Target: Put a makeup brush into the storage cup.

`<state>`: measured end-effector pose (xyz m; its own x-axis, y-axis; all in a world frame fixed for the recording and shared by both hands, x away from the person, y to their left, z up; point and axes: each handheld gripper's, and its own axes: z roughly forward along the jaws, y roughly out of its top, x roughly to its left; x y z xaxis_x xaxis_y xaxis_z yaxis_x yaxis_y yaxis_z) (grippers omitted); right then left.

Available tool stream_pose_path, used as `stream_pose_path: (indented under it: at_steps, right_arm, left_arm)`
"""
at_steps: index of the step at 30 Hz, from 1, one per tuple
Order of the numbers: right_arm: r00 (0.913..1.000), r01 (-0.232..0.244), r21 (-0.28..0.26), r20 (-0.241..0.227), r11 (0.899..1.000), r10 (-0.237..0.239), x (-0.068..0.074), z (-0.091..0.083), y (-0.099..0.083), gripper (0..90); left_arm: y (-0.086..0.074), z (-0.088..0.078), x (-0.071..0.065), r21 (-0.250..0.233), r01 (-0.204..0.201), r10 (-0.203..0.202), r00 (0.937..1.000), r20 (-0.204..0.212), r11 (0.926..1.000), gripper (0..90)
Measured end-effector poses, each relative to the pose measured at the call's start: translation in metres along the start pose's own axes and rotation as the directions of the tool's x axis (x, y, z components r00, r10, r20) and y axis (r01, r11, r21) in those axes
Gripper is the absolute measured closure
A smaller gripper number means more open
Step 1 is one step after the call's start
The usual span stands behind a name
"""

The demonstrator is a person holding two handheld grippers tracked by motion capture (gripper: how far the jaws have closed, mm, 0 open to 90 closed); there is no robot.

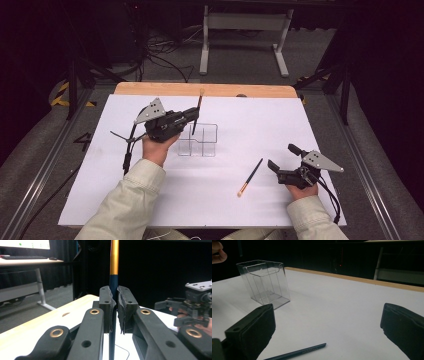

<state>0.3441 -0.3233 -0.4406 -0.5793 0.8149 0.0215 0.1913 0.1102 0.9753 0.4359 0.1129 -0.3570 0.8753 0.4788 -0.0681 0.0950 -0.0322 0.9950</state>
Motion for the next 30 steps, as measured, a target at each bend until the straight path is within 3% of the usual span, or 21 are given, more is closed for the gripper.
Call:
stream_pose_path:
  at_steps: [12, 15, 18, 30]
  right_arm:
    - [1.0, -0.002, -0.001, -0.005, 1.0, 0.002, 0.0, 0.0, 0.0, 0.2]
    - [1.0, -0.003, -0.001, -0.007, 1.0, 0.003, 0.0, 0.0, 0.0, 0.2]
    - [1.0, -0.004, -0.001, -0.009, 1.0, 0.004, 0.0, 0.0, 0.0, 0.1]
    - [0.9999, -0.004, -0.003, -0.013, 1.0, 0.004, 0.0, 0.0, 0.0, 0.1]
  left_arm:
    - [-0.006, 0.009, 0.005, 0.002, 0.003, -0.003, 0.9999, -0.013, 1.0, 82.3]
    - [-0.009, 0.01, 0.007, 0.022, 0.018, -0.018, 0.9998, -0.009, 0.9996, 82.3]
    - [-0.011, 0.013, 0.005, 0.024, -0.001, 0.001, 1.0, -0.006, 0.9997, 82.3]
    - [-0.025, 0.02, 0.009, 0.056, 0.01, -0.008, 0.9994, -0.033, 0.9984, 82.3]
